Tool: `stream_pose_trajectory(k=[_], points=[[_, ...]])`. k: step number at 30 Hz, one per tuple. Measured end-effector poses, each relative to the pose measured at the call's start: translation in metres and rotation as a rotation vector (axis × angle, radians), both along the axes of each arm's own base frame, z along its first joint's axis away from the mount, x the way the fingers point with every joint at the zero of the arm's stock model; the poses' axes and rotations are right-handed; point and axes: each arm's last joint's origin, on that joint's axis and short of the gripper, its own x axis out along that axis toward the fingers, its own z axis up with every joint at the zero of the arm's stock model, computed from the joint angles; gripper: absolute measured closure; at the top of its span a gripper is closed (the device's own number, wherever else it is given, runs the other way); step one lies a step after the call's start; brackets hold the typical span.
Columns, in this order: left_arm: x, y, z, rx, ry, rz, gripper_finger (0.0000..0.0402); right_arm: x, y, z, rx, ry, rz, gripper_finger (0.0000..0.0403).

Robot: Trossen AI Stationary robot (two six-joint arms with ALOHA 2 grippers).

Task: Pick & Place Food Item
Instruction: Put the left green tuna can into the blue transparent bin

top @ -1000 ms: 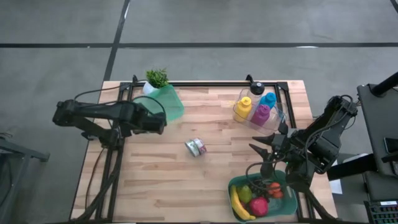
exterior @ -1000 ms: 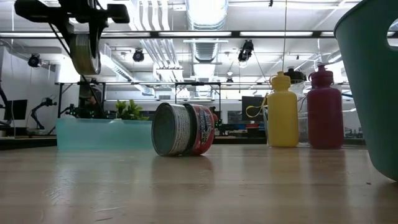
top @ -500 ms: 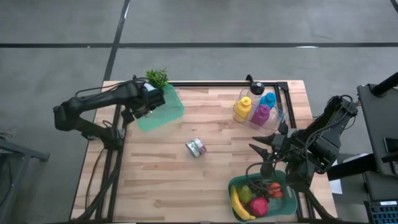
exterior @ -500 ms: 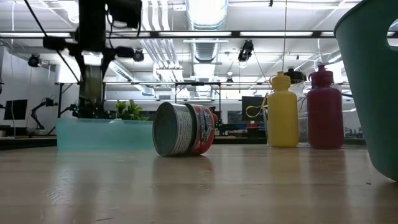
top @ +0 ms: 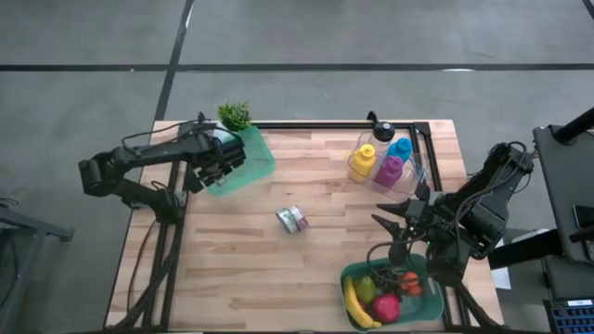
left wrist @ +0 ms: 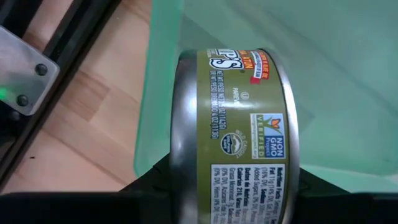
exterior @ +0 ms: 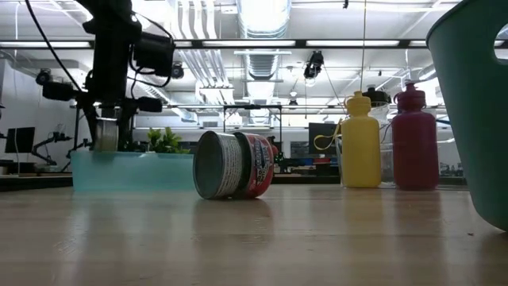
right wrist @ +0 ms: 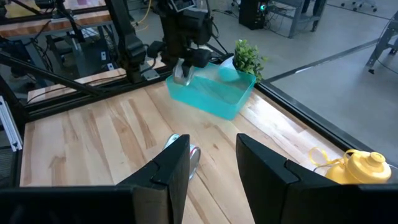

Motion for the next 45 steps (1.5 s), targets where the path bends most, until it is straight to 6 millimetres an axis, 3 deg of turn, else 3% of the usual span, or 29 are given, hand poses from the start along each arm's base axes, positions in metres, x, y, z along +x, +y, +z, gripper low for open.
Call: stream_pose_trajectory(k=[10, 21, 36, 45], points=[[-0.007, -0.004, -0.017, -0.018, 0.038, 0.000, 0.0238, 0.000, 0.000, 0.000, 0.000, 0.000, 0.000, 0.0278], [-0.009, -0.004, -0.025, -0.021, 0.038, -0.044, 0.0237, 0.000, 0.000, 0.000, 0.000, 0.000, 0.000, 0.0278], [-0.007, -0.004, -0.024, -0.018, 0.031, -0.092, 0.0085, 0.000, 0.000, 0.000, 0.000, 0.000, 0.000, 0.0278], [-0.012, -0.006, -0.014, 0.012, -0.024, -0.100, 0.0062, 0.000, 0.000, 0.000, 0.000, 0.000, 0.000, 0.0278]])
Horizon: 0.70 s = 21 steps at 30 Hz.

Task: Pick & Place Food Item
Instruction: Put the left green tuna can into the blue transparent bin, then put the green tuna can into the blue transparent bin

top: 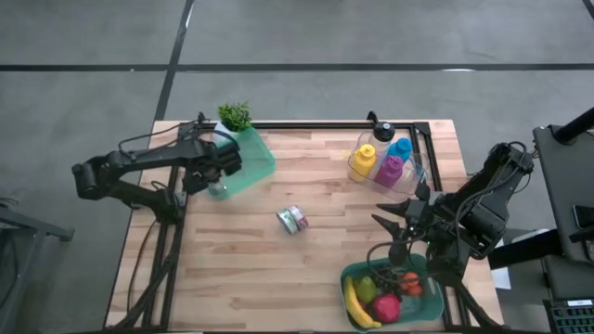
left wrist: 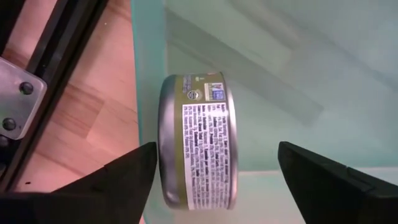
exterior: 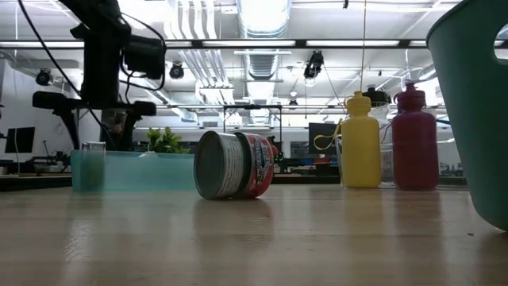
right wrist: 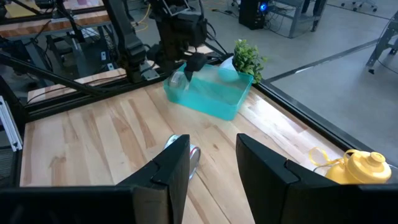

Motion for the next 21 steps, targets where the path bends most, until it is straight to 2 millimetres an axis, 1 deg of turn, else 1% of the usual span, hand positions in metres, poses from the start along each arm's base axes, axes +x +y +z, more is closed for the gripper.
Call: stream_pose_trajectory(k=[5, 11, 16, 21], points=[[-0.007, -0.003, 0.016, 0.034, -0.083, 0.000, 0.0061, 0.000, 0.000, 0.000, 0.000, 0.000, 0.000, 0.0278], [-0.008, -0.006, 0.047, 0.062, -0.198, 0.011, 0.0061, 0.000, 0.000, 0.000, 0.000, 0.000, 0.000, 0.0278], [-0.005, -0.008, 0.065, -0.030, -0.260, 0.055, 0.0061, 0.000, 0.000, 0.000, 0.000, 0.000, 0.000, 0.0278], [0.000, -0.016, 0.077, -0.104, -0.315, 0.001, 0.0061, 0.000, 0.000, 0.000, 0.000, 0.000, 0.000, 0.0278]])
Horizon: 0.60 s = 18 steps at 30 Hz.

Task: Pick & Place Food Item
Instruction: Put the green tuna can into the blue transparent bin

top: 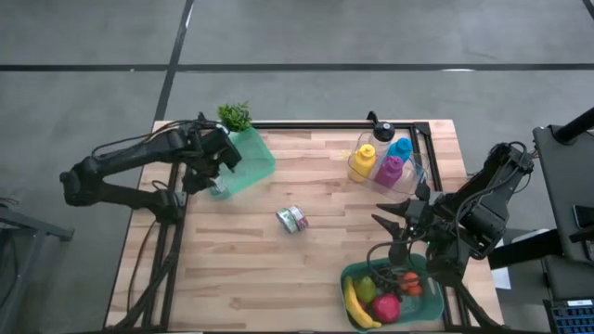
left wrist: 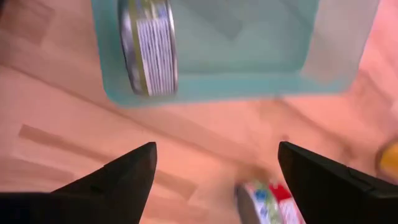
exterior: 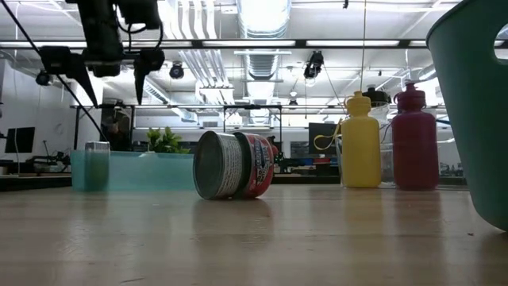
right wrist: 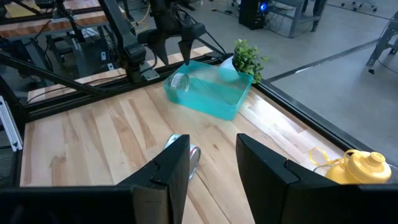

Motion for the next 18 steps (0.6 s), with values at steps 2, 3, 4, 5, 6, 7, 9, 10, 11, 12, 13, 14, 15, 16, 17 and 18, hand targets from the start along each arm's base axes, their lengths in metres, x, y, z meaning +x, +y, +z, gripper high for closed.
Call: stream_pose_trajectory(k=[2, 3, 4, 5, 6, 7, 9, 10, 11, 12, 13, 14, 15, 16, 17, 18], points=[[0.003, -0.007, 0.002, 0.000, -0.004, -0.044, 0.0061, 0.000, 0.000, 0.000, 0.000, 0.000, -0.001, 0.0278], [0.006, -0.012, 0.002, -0.002, -0.002, -0.069, 0.0061, 0.000, 0.000, 0.000, 0.000, 0.000, 0.000, 0.0278], [0.009, -0.016, 0.001, -0.005, 0.000, -0.089, 0.0061, 0.000, 0.000, 0.000, 0.000, 0.000, -0.001, 0.0278], [0.012, -0.022, 0.000, -0.009, 0.006, -0.113, 0.0061, 0.000, 0.000, 0.000, 0.000, 0.000, 0.000, 0.0278], [0.014, -0.027, -0.001, -0.015, 0.011, -0.132, 0.0061, 0.000, 0.000, 0.000, 0.000, 0.000, 0.000, 0.0278], [0.018, -0.033, -0.002, -0.019, 0.012, -0.150, 0.0061, 0.000, 0.000, 0.000, 0.000, 0.000, 0.000, 0.0278], [0.023, -0.046, -0.004, -0.023, 0.008, -0.202, 0.0061, 0.000, 0.000, 0.000, 0.000, 0.000, 0.000, 0.0278], [0.026, -0.052, -0.004, -0.023, -0.001, -0.226, 0.0061, 0.000, 0.000, 0.000, 0.000, 0.000, 0.000, 0.0278], [0.029, -0.059, -0.004, -0.020, -0.013, -0.250, 0.0061, 0.000, 0.000, 0.000, 0.000, 0.000, 0.000, 0.0278], [0.032, -0.065, -0.005, -0.015, -0.026, -0.272, 0.0061, 0.000, 0.000, 0.000, 0.000, 0.000, -0.001, 0.0278], [0.034, -0.071, -0.005, -0.010, -0.041, -0.287, 0.0061, 0.000, 0.000, 0.000, 0.000, 0.000, 0.000, 0.0278], [0.037, -0.077, -0.005, -0.006, -0.055, -0.296, 0.0061, 0.000, 0.000, 0.000, 0.000, 0.000, -0.001, 0.0278], [0.039, -0.083, -0.005, -0.002, -0.071, -0.300, 0.0061, 0.000, 0.000, 0.000, 0.000, 0.000, 0.000, 0.0278], [0.042, -0.088, -0.005, -0.001, -0.087, -0.301, 0.0061, 0.000, 0.000, 0.000, 0.000, 0.000, -0.001, 0.0278], [0.044, -0.092, -0.006, -0.006, -0.098, -0.297, 0.0061, 0.000, 0.000, 0.000, 0.000, 0.000, 0.000, 0.0278], [0.046, -0.096, -0.007, -0.013, -0.109, -0.294, 0.0061, 0.000, 0.000, 0.000, 0.000, 0.000, -0.001, 0.0278]])
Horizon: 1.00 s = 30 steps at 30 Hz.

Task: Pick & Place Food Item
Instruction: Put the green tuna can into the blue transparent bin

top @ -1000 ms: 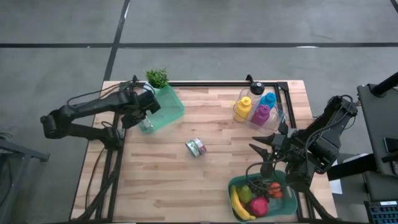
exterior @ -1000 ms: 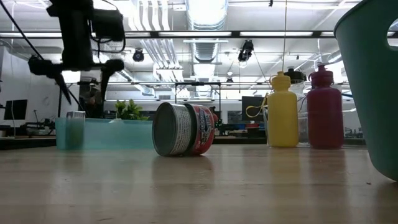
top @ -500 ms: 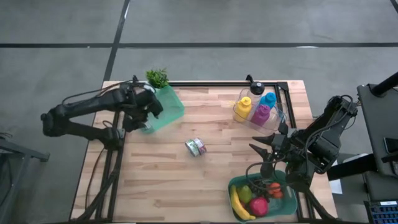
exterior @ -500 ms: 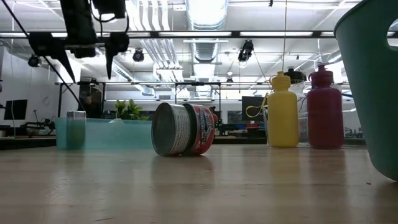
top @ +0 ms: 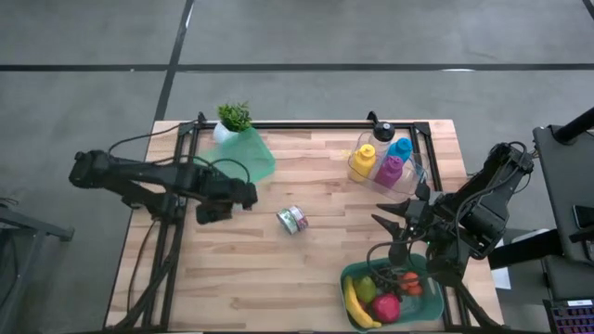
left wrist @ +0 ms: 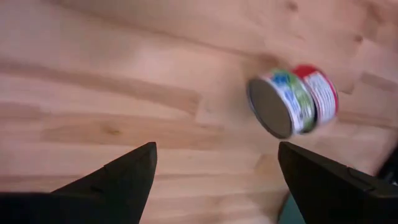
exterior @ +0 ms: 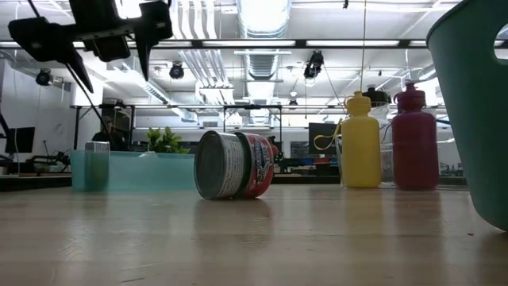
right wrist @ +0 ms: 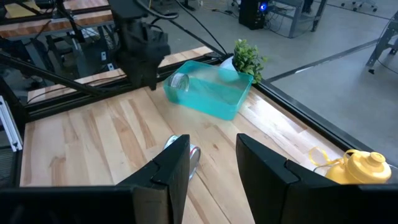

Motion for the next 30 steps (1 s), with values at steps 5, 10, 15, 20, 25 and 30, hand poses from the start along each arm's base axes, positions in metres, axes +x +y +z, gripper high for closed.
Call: stream_pose_trajectory(k=[5, 10, 15, 20, 25, 30], points=[[0.013, -0.008, -0.005, 0.002, -0.039, -0.014, 0.0061, 0.000, 0.000, 0.000, 0.000, 0.000, 0.000, 0.0278], [0.028, -0.010, -0.007, 0.020, -0.014, -0.008, 0.0061, 0.000, 0.000, 0.000, 0.000, 0.000, 0.001, 0.0278], [0.056, -0.011, -0.005, 0.060, -0.003, -0.013, 0.0061, 0.000, 0.000, 0.000, 0.000, 0.000, 0.000, 0.0278], [0.085, -0.015, -0.002, 0.084, 0.075, -0.023, 0.0061, 0.000, 0.000, 0.000, 0.000, 0.000, 0.000, 0.0278], [0.111, -0.018, -0.002, 0.064, 0.126, 0.041, 0.0061, 0.000, 0.000, 0.000, 0.001, 0.000, 0.000, 0.0278], [0.130, -0.018, -0.006, 0.056, 0.130, 0.061, 0.0061, 0.000, 0.000, 0.000, 0.000, 0.000, 0.000, 0.0278]])
